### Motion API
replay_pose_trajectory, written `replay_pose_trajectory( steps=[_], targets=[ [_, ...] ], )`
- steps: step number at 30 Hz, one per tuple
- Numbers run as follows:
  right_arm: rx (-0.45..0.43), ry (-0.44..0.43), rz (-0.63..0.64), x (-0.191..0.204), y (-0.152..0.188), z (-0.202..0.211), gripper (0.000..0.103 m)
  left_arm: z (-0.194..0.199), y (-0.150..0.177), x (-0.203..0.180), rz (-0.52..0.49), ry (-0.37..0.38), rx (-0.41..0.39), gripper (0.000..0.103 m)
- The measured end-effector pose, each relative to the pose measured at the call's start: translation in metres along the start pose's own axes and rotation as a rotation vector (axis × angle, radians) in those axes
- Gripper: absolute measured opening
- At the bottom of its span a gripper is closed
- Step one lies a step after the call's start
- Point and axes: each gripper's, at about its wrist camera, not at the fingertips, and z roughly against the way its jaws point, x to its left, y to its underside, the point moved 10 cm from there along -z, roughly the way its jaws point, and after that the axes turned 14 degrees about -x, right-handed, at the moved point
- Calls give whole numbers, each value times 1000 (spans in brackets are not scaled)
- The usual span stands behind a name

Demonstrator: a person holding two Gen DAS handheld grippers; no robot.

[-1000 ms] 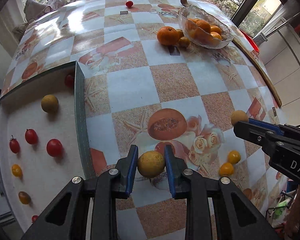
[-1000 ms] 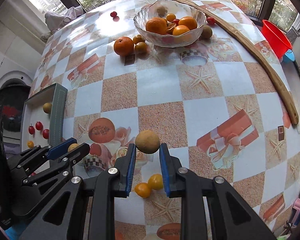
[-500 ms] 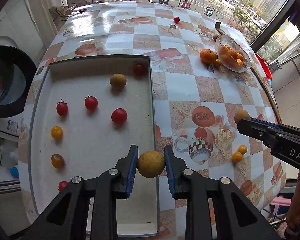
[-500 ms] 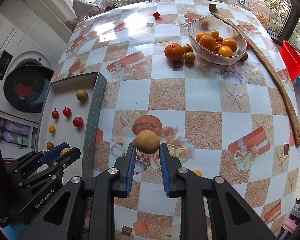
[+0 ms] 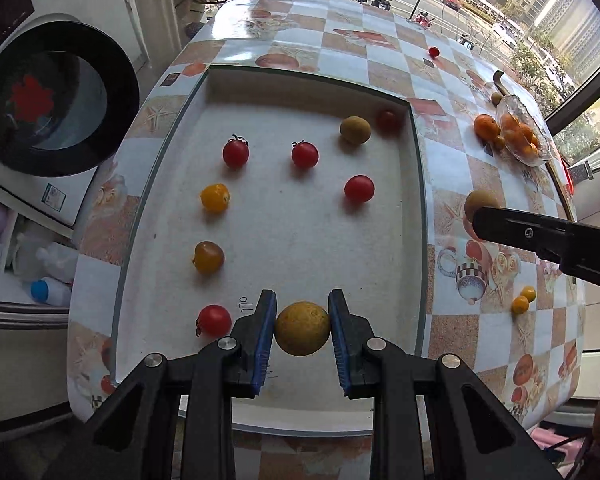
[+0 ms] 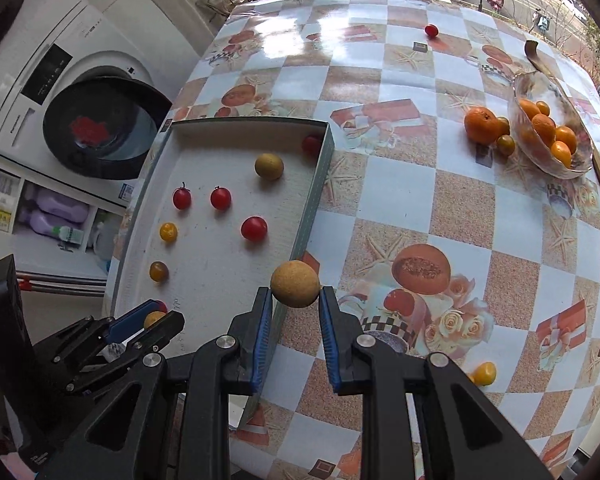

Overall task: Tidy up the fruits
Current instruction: 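Carry both brown round fruits over the white tray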

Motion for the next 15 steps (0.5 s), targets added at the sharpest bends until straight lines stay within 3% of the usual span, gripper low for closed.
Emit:
replay_pose_trajectory(
  steps=[7, 15],
  targets=[
    [64, -37, 27, 26, -3, -33, 26, -18, 6, 17, 16, -29, 19, 29],
    [72, 3, 53, 28, -29, -70, 26, -37, 1, 27, 26, -52, 31, 29]
  ],
)
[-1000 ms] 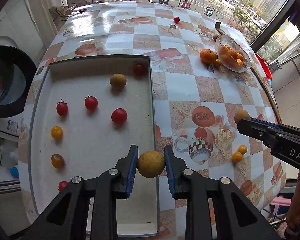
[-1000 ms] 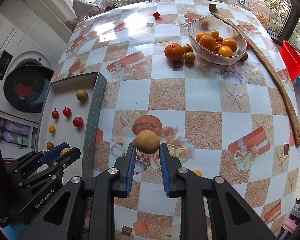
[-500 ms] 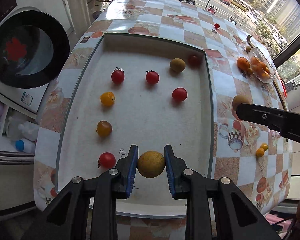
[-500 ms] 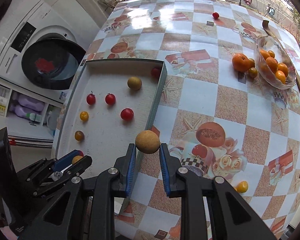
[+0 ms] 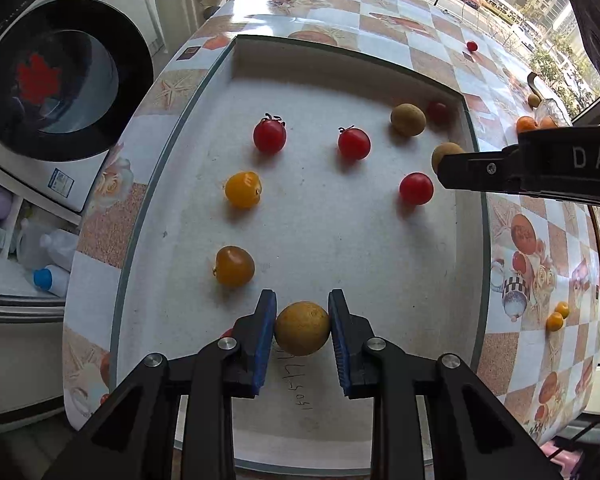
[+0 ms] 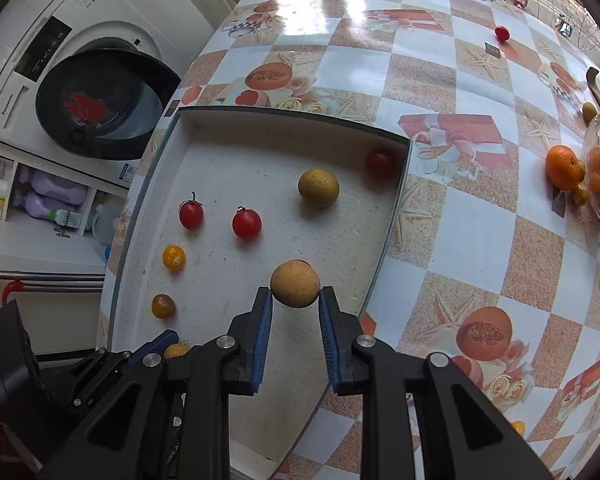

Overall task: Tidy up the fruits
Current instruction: 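Carry both brown round fruits over the white tray, then open the left tool over the tray while the right tool releases its fruit, then move both tools back toward the fruits beside the glass bowl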

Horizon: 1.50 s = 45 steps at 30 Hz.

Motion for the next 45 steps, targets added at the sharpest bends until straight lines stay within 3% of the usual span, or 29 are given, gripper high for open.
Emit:
replay_pose_trajectory(
  steps=[11, 19, 21, 22, 23, 24, 25, 26, 29, 36, 45],
  targets=[
    [56, 61, -7, -8, -13, -37, 27, -10, -1, 1, -15, -10, 13, 29],
    [89, 35, -6, -1, -10, -47, 28, -10, 0, -8, -64, -31, 28, 29],
    [76, 21, -10, 1, -11, -43, 38, -9, 1, -9, -70, -29, 31, 29],
    [61, 16, -8, 3, -13, -39, 51, -9, 1, -9, -75, -28, 32, 29],
    [44, 11, -6, 5, -16, -35, 63, -8, 1, -9, -80, -28, 33, 32],
    [26, 6, -4, 6, -18, -30, 66, -7, 2, -10, -85, -30, 32, 42],
    [12, 1, -5, 7, -21, -24, 67, -5, 1, -11, -90, -32, 20, 70],
    [0, -4, -9, 7, -23, -19, 68, -1, -2, -10, -98, -44, -11, 82],
    [-38, -4, -32, 1, -26, -3, 75, 4, -5, -16, -132, -38, -24, 82],
    [-89, 66, -103, -44, -14, 32, 76, 9, -13, -31, -167, -27, -22, 82],
    [-68, 199, -265, -137, 46, 64, 76, 18, -30, -76, -262, 18, -62, 82]
  ],
)
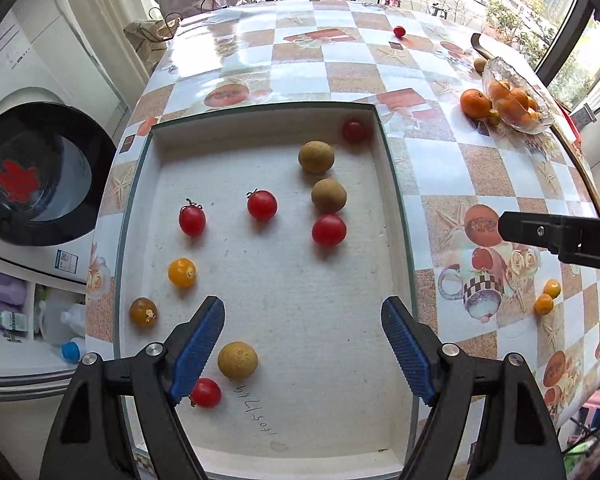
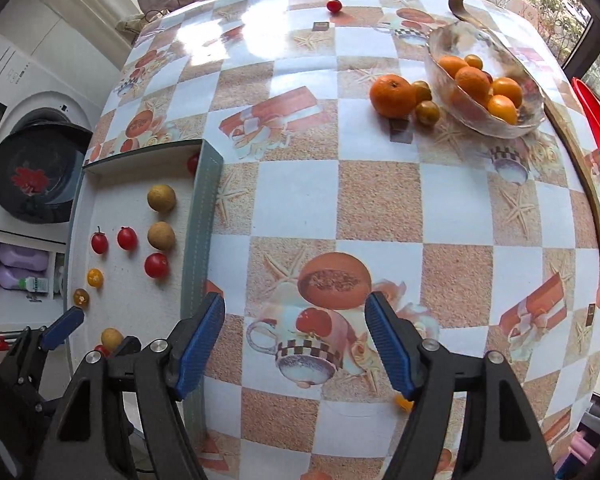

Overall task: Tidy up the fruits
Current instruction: 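Move both tools back toward the fruits beside the glass bowl, then grasp an orange mandarin with the left tool while the right tool grasps a yellow cherry tomato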

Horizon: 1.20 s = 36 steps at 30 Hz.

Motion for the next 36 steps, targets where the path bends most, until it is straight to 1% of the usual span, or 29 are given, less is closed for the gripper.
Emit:
replay_pose_trajectory(
  steps=[4, 8, 11, 15, 17, 20, 23, 27, 29, 31, 36],
  targets=[
    [17, 63, -57, -42, 20, 3, 76, 4, -10, -27, -41, 36, -14, 82],
    [20, 112, -107, -75, 36, 6, 76, 4, -27, -48, -68, 66, -32, 82],
    [20, 124, -147, -89, 45, 8, 76, -2, -46, -63, -77, 89, -49, 82],
    [24, 114, -193, -99, 56, 9, 75, -17, -70, -84, -108, 109, -61, 82],
    [30, 103, -213, -102, 61, 8, 64, -25, -79, -95, -127, 117, -64, 82],
    [41, 91, -247, -105, 70, 7, 54, -37, -89, -111, -148, 129, -66, 82],
    [35, 71, -283, -107, 75, 7, 51, -48, -99, -125, -172, 136, -67, 82],
    [38, 34, -285, -103, 78, 5, 46, -64, -112, -139, -192, 143, -68, 82],
    [39, 10, -287, -99, 78, 5, 36, -72, -120, -146, -193, 144, -70, 82],
    [40, -7, -305, -97, 77, 4, 31, -80, -129, -152, -191, 147, -73, 82],
    [47, -49, -363, -107, 75, 1, 28, -100, -155, -168, -192, 148, -95, 82]
  ],
)
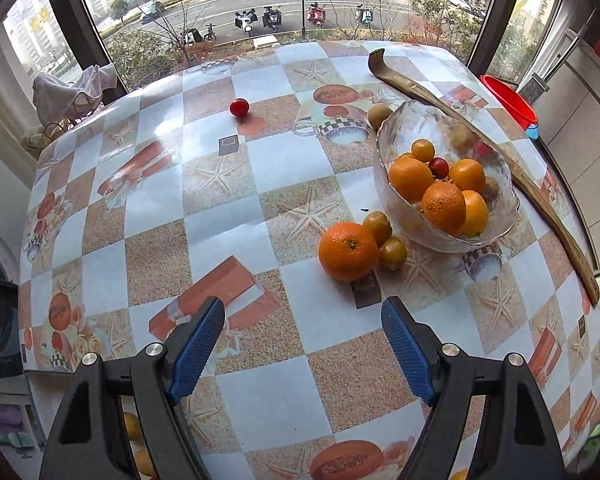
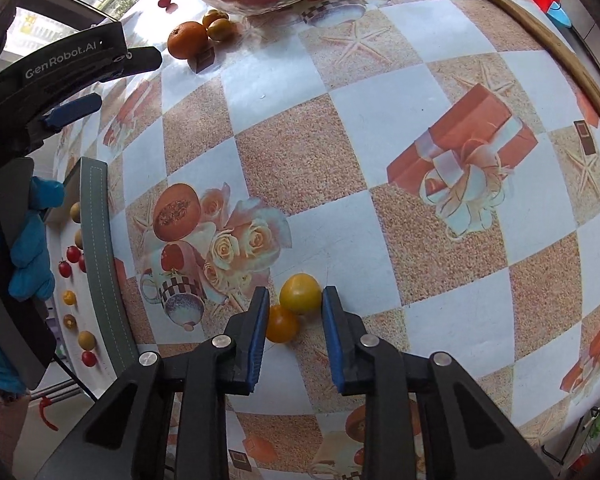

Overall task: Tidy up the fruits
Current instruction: 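Grasp an orange mandarin with the left tool while the right tool grasps a yellow cherry tomato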

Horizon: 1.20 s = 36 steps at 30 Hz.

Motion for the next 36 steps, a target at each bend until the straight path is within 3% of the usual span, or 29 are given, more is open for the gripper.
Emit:
replay_pose_trajectory(
  steps=[5, 15, 16, 19, 24, 34, 36],
  targets=[
    [0, -6, -8, -4, -1, 5, 27, -25, -17, -10, -33, 7, -4, 82],
    [11, -39, -57, -18, -2, 11, 27, -42, -19, -24, -62, 68, -4, 82],
    [12, -41, -54, -18, -2, 11, 27, -42, -19, -25, -58, 74, -3, 80],
    [9, -50, -44, -17, -4, 13, 23, -39, -18, -33, -42, 146, -8, 52],
    [-1, -59, -38, -12, -6, 17, 22, -34, -16, -35, -58, 156, -7, 40],
    [-17, -56, -29, -13, -7, 29, 22, -16, 1, -36, -109, 163, -16, 40],
    [-16, -53, -31, -15, -7, 30, 22, -21, 1, -38, -127, 155, -8, 46]
  ],
)
